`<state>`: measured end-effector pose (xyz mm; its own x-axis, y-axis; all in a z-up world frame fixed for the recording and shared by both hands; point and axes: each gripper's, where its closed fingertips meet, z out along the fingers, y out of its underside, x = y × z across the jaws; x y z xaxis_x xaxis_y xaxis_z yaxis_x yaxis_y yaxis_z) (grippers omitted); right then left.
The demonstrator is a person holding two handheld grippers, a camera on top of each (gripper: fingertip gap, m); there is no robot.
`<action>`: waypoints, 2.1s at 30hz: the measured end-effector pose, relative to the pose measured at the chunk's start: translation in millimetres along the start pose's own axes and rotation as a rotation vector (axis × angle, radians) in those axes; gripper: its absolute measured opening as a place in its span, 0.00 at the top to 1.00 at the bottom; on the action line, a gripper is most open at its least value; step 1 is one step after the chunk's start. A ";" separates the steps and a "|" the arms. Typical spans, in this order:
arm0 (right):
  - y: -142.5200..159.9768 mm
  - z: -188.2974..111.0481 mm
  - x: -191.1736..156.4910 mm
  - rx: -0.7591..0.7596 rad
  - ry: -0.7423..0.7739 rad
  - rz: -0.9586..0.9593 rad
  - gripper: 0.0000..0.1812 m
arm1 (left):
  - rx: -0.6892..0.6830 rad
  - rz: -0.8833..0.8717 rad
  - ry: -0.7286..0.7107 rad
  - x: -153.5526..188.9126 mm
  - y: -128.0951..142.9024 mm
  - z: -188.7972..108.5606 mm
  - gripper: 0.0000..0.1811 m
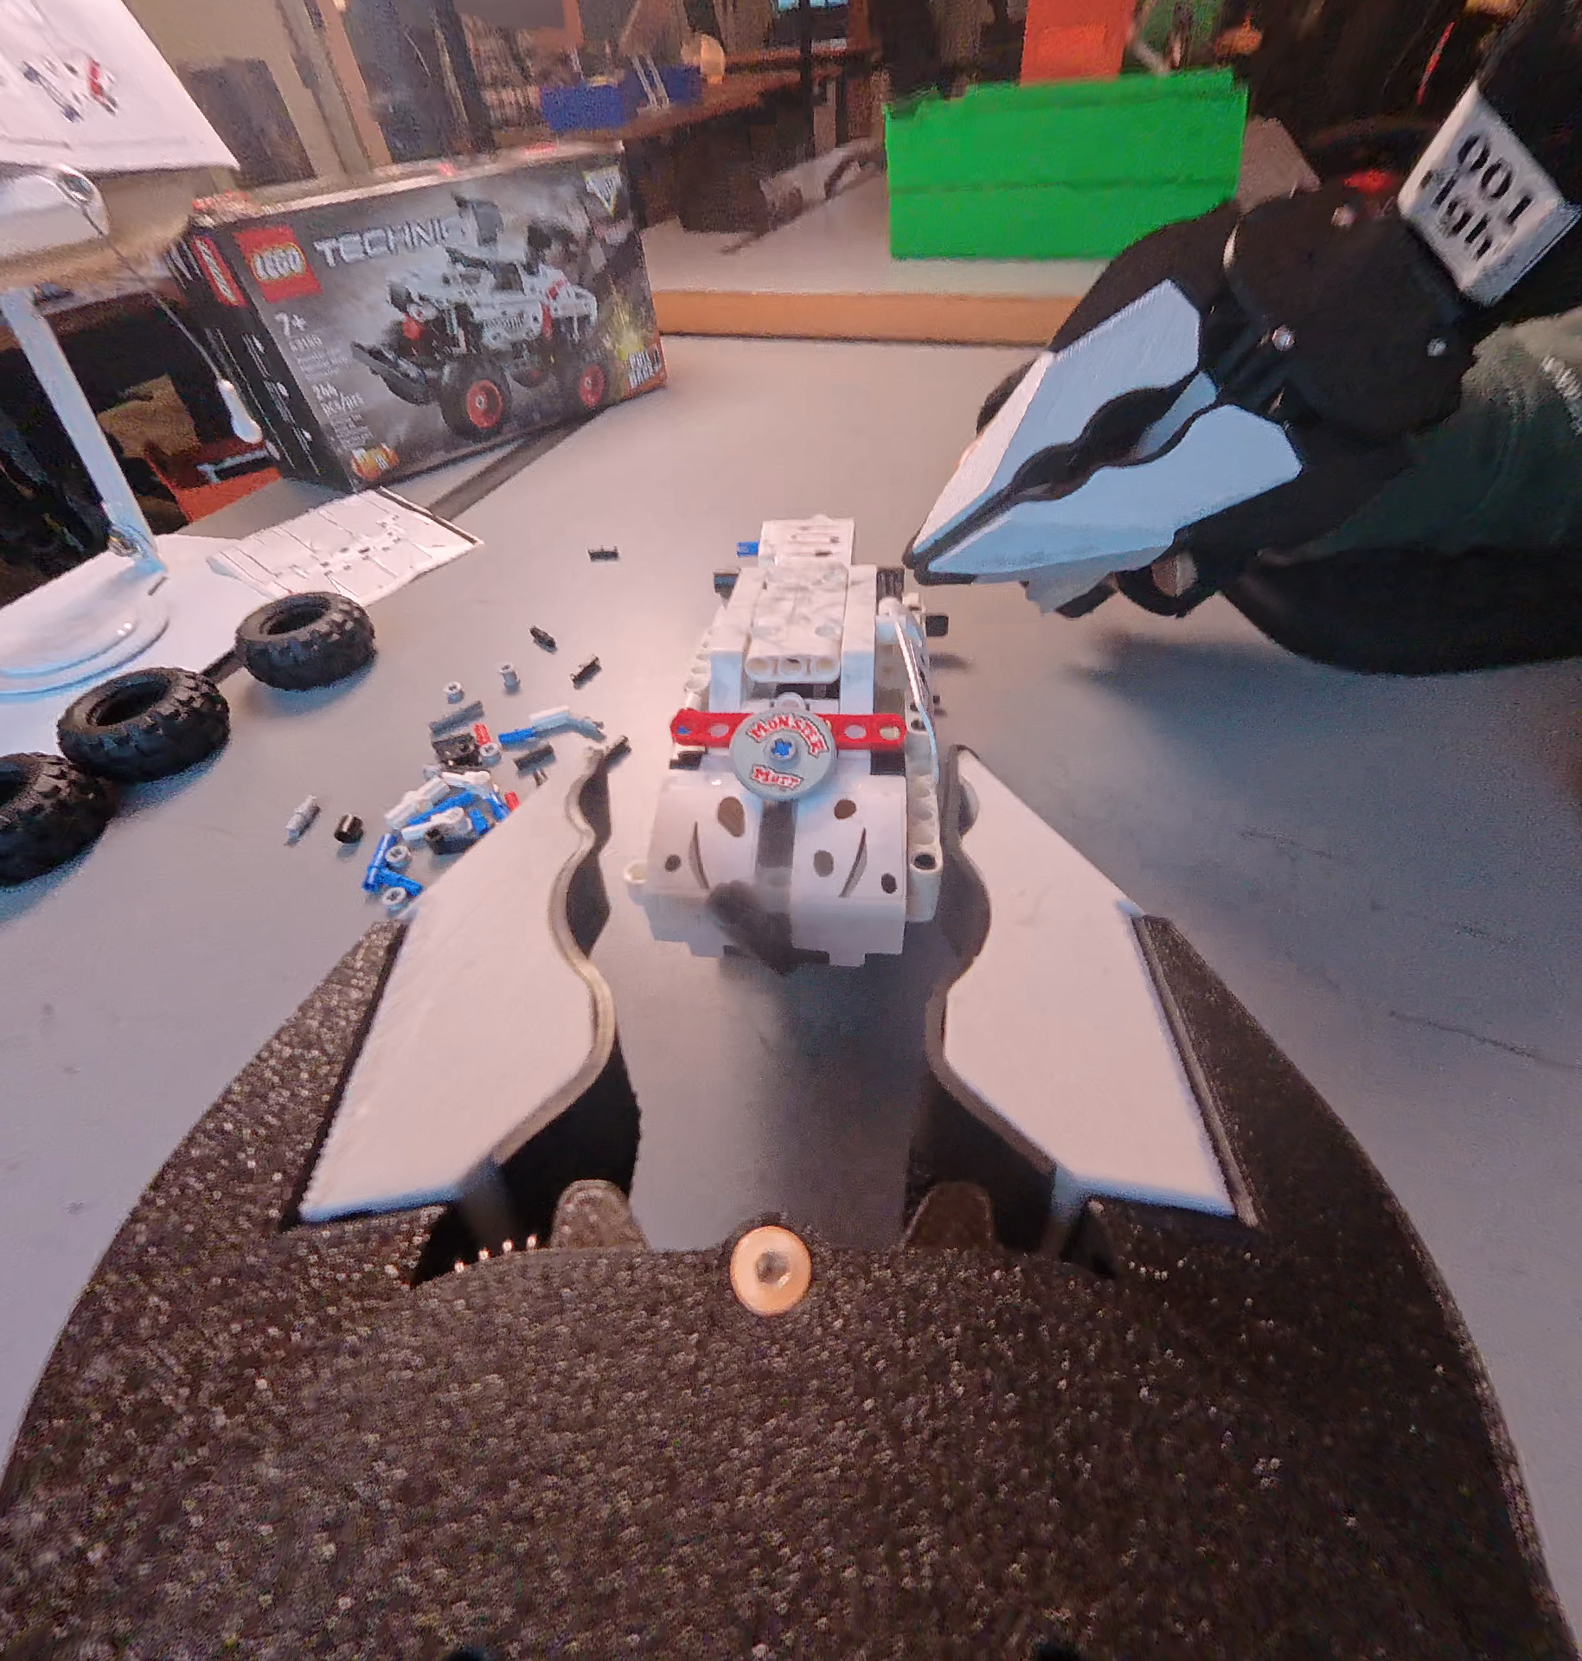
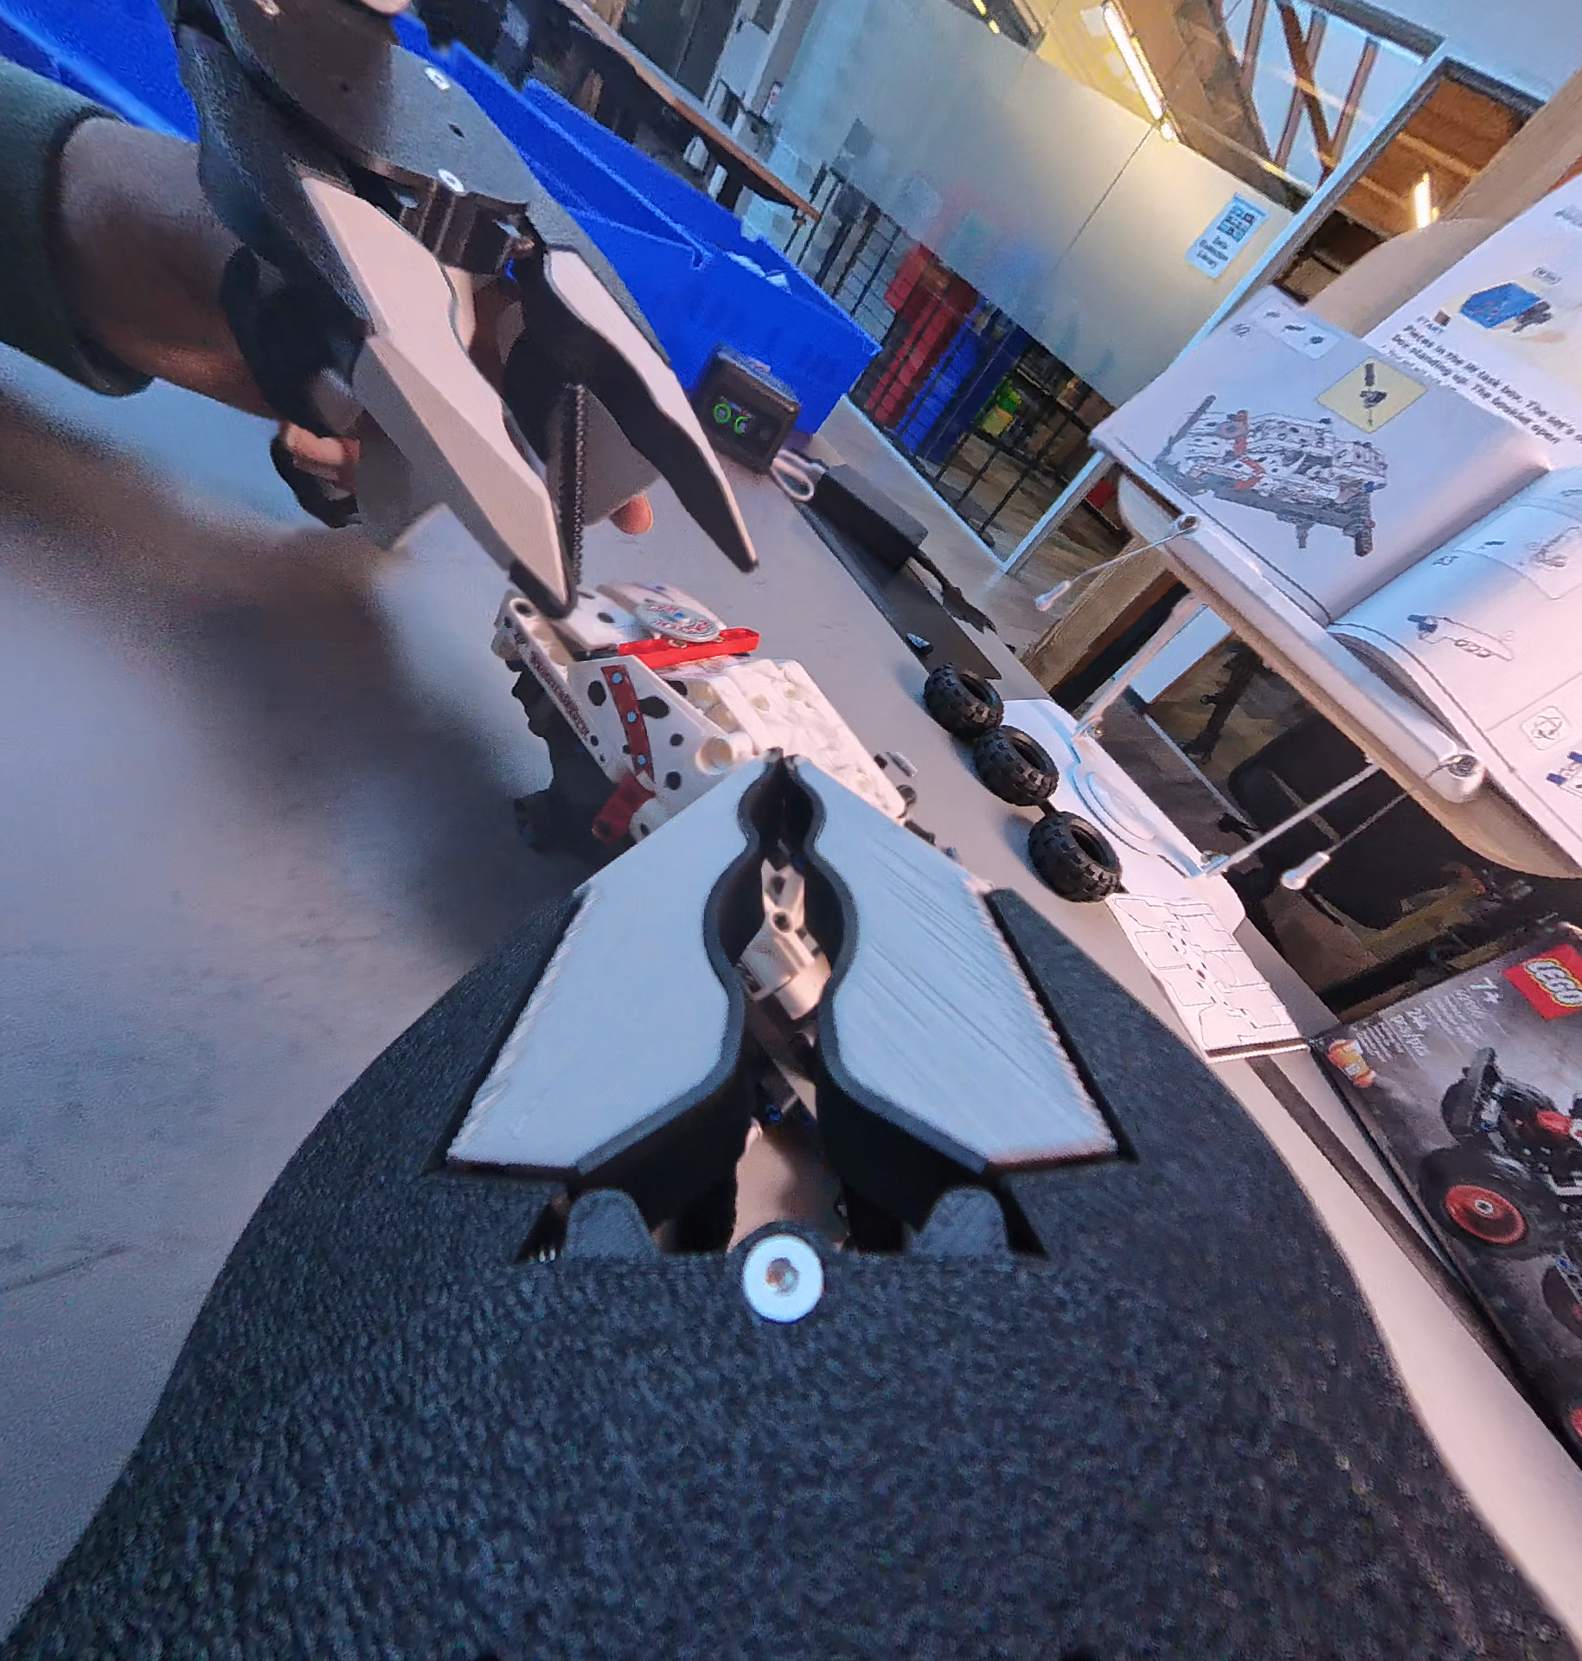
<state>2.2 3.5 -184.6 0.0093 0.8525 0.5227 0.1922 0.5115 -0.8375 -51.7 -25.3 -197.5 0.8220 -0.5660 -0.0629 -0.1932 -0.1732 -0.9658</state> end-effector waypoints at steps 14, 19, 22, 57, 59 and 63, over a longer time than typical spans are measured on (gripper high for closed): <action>-1.2 -21.1 59.5 0.078 0.196 0.246 0.99 | 0.194 -0.081 -0.538 -190.7 -133.7 -18.6 0.59; 4.0 -28.2 76.5 0.078 0.248 0.272 0.98 | 0.188 -0.105 -0.706 -290.7 -144.6 11.1 0.51; 5.2 -33.0 85.7 0.080 0.272 0.280 0.98 | 0.166 -0.141 -0.752 -335.4 -135.8 27.8 0.46; 22.7 -36.7 98.8 0.035 0.268 0.292 0.98 | -0.035 0.061 -0.968 -392.3 -121.5 72.3 0.47; 21.4 -38.6 99.7 0.039 0.271 0.284 0.98 | -0.036 0.129 -0.956 -383.4 -125.2 78.8 0.67; 22.3 -40.6 102.5 0.042 0.271 0.299 0.98 | 0.011 0.171 -0.876 -361.5 -137.2 95.6 0.90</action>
<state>47.2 97.9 -143.3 0.3183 0.9077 0.2733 0.1015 0.2540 -0.9619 -271.2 280.2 -66.3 0.8976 0.2361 -0.3722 -0.3496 -0.1328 -0.9274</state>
